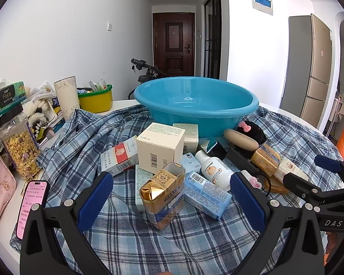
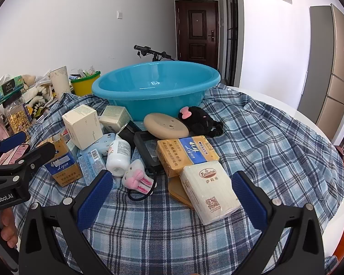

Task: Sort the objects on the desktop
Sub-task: 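Reach both tools toward the cluttered items on the plaid cloth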

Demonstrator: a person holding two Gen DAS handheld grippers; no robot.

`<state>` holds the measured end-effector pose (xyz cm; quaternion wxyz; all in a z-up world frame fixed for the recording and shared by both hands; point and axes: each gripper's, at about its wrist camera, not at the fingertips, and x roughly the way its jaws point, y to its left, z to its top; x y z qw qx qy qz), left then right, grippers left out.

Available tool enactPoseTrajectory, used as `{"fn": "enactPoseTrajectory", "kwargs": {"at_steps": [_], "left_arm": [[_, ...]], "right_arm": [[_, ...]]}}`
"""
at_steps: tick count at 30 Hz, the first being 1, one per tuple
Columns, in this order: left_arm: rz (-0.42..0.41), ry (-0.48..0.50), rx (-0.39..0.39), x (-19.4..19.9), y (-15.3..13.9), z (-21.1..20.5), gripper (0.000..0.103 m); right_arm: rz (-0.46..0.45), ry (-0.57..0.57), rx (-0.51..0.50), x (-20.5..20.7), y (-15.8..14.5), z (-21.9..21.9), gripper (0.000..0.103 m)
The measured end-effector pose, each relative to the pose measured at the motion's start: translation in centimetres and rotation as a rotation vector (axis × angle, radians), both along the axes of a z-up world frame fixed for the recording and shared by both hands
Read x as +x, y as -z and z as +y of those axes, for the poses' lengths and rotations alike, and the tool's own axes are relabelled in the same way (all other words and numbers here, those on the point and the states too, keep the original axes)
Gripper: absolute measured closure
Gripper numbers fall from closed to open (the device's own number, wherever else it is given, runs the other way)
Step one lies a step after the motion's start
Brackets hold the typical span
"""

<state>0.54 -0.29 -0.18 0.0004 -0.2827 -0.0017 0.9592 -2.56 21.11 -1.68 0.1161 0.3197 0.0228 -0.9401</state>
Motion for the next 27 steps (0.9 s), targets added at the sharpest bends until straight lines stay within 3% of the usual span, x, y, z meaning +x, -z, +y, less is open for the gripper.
{"fn": "enactPoseTrajectory", "kwargs": {"at_steps": [27], "left_arm": [[-0.02,-0.004,0.003,0.11,0.77,-0.24,0.0]], "right_arm": [[-0.022,-0.013,-0.004,-0.1,0.44,-0.31,0.0]]}}
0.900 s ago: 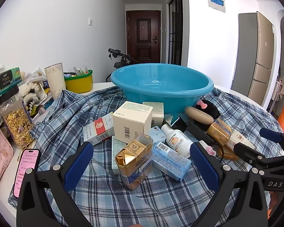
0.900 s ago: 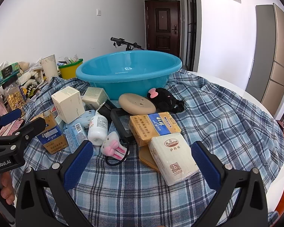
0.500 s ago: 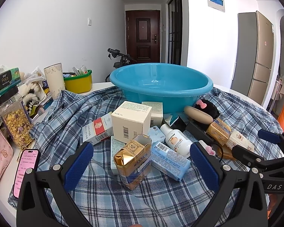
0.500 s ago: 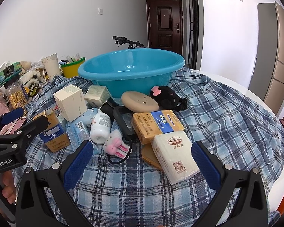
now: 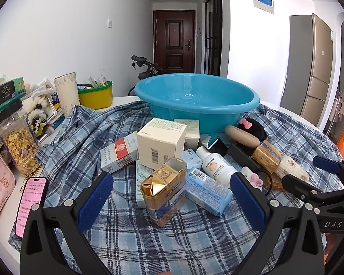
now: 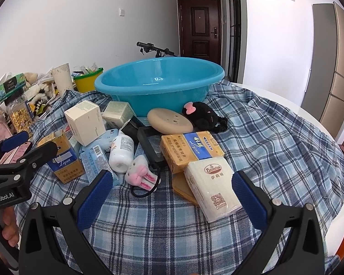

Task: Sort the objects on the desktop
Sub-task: 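Reach both tools toward the cluttered items on the plaid cloth, then grasp the gold-capped box with the left tool while the right tool grasps the white tissue pack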

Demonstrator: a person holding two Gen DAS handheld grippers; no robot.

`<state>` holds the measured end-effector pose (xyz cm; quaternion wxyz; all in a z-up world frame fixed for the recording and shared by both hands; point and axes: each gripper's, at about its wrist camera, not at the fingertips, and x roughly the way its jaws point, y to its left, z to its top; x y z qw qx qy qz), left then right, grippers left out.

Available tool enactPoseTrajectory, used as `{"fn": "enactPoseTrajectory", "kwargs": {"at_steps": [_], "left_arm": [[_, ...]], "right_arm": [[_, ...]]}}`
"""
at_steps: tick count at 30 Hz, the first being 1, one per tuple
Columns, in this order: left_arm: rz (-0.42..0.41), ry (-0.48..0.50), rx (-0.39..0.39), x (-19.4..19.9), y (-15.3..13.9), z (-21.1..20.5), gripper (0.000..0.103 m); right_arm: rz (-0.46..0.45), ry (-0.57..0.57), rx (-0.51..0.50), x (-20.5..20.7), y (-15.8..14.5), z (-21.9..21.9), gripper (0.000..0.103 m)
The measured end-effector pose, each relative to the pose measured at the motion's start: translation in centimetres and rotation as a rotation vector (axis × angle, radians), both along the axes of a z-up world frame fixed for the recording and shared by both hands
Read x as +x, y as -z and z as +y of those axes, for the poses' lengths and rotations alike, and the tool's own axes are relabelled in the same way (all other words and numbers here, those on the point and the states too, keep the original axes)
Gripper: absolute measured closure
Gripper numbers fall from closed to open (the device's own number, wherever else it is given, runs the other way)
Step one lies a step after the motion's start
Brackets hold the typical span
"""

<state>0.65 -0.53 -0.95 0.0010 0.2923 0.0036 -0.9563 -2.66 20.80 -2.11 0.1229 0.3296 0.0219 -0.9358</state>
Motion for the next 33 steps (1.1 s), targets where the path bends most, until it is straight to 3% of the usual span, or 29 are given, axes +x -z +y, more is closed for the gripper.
{"fn": "enactPoseTrajectory", "kwargs": {"at_steps": [9,16,21,25,29,31,33], "left_arm": [[-0.06,0.002,0.025,-0.5,1.4,-0.8,0.0],[-0.125,0.015,0.121,-2.1,2.8,-2.8,0.0],[-0.138,0.043,0.101,-3.1,3.1,-2.6,0.001],[-0.182,0.08,0.125,-3.8,3.9,-2.4,0.029],[-0.189,0.08,0.124,-4.0,4.4,-2.4,0.034],[-0.192,0.087,0.126,-4.0,4.5,-2.3,0.055],[-0.192,0.096,0.119,-4.0,4.6,-2.3,0.067]], "right_arm": [[-0.007,0.002,0.003,0.2,0.2,-0.1,0.0],[-0.016,-0.005,0.009,0.1,0.7,-0.3,0.0],[-0.025,-0.003,0.003,-0.1,1.0,-0.1,0.0],[-0.034,0.004,0.003,-0.3,1.2,0.2,0.0],[-0.038,0.008,0.003,-0.4,1.4,0.5,0.0],[-0.041,0.009,0.0,-0.5,1.5,0.5,0.0],[-0.043,0.009,0.0,-0.6,1.5,0.5,0.0]]}}
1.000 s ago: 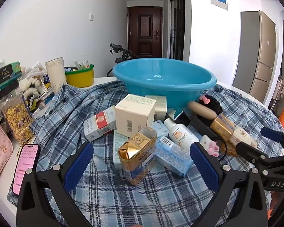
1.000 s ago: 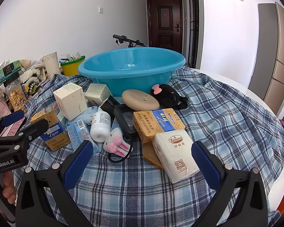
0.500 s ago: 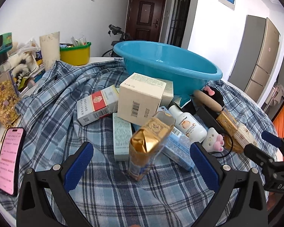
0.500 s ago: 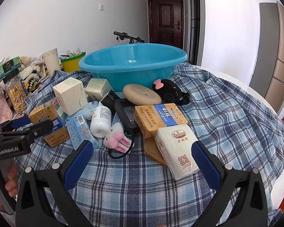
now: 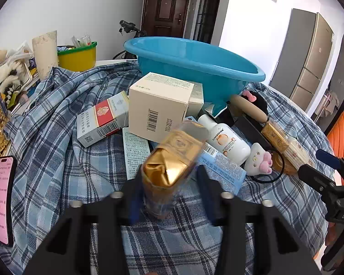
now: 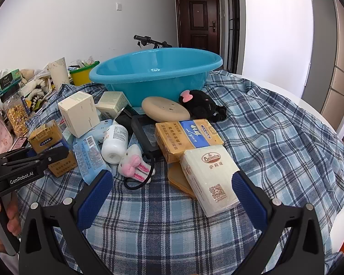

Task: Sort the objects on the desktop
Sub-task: 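Grasp the gold-capped box with the left tool while the right tool grasps the white tissue pack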

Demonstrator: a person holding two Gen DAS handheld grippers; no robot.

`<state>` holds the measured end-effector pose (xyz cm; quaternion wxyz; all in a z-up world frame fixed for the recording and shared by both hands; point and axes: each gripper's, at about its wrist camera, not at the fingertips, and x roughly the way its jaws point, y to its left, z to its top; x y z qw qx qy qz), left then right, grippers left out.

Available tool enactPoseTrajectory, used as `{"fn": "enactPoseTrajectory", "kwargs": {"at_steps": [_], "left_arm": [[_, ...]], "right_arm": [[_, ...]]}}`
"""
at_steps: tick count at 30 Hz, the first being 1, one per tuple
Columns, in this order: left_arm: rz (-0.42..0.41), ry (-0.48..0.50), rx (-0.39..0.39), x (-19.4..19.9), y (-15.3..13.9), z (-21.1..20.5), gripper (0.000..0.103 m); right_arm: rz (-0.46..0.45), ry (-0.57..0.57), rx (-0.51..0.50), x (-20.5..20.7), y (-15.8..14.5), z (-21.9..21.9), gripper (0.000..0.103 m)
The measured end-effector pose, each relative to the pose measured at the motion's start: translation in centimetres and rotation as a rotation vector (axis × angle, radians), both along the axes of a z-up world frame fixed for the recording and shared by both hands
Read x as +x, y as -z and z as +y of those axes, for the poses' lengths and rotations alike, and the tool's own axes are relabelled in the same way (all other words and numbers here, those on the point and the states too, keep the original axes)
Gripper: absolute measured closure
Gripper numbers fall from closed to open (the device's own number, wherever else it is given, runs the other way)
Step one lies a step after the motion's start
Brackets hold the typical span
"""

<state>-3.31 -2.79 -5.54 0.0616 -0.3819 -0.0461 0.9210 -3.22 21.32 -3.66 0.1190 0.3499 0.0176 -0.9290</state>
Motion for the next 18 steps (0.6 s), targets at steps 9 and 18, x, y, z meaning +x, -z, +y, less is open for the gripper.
{"fn": "enactPoseTrajectory", "kwargs": {"at_steps": [9,18], "left_arm": [[0.027,0.018,-0.002,0.8,-0.5,0.3,0.081],[0.076,0.035,-0.021,1.7,-1.7,1.1,0.083]], "right_arm": [[0.002,0.007,0.005,-0.2,0.1,0.3,0.0],[0.008,0.006,-0.055,-0.6,-0.1,3.4,0.0]]}}
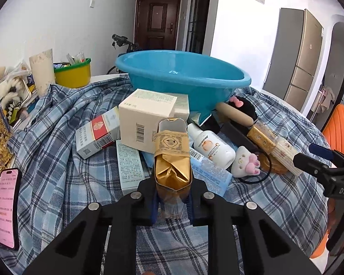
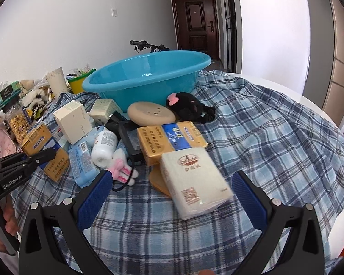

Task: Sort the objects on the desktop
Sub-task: 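Grasp the gold-capped box with the left tool while the right tool grasps the white tissue pack, then lift the gold-capped box with the left tool while the right tool lifts the tissue pack toward the basin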

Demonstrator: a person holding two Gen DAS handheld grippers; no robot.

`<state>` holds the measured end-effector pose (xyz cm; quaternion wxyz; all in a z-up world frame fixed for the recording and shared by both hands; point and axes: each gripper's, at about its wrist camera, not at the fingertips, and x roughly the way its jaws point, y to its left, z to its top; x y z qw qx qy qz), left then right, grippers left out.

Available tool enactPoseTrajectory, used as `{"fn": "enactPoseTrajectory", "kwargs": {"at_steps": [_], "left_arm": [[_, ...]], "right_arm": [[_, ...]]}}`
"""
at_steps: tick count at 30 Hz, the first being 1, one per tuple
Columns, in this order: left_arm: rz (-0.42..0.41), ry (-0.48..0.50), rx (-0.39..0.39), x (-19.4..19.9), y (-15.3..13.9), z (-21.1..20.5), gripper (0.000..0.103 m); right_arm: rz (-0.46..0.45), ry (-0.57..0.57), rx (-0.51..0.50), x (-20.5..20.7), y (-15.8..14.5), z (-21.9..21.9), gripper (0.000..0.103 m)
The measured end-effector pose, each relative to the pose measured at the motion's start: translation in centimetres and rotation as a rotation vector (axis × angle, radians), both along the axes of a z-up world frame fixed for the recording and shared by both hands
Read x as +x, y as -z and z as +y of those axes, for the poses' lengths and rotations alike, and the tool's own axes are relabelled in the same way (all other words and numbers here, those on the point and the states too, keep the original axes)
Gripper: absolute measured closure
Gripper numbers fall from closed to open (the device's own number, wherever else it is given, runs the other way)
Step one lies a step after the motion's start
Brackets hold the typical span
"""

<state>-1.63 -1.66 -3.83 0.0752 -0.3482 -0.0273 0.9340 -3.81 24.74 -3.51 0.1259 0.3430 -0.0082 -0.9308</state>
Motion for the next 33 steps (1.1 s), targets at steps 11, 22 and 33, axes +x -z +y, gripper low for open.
{"fn": "enactPoseTrajectory", "kwargs": {"at_steps": [11,22,33], "left_arm": [[0.018,-0.003,0.037,0.6,-0.6,-0.4,0.083],[0.02,0.007,0.055,0.4,-0.8,-0.4,0.083],[0.008,-0.011,0.066,0.4,-0.5,-0.7,0.083]], "right_arm": [[-0.097,-0.054,-0.037,-2.9,2.0,2.2,0.014],[-0.101,-0.065,0.011,-3.1,2.6,1.6,0.041],[-0.104,-0.045,0.041,-3.2,2.7,1.5,0.047]]}}
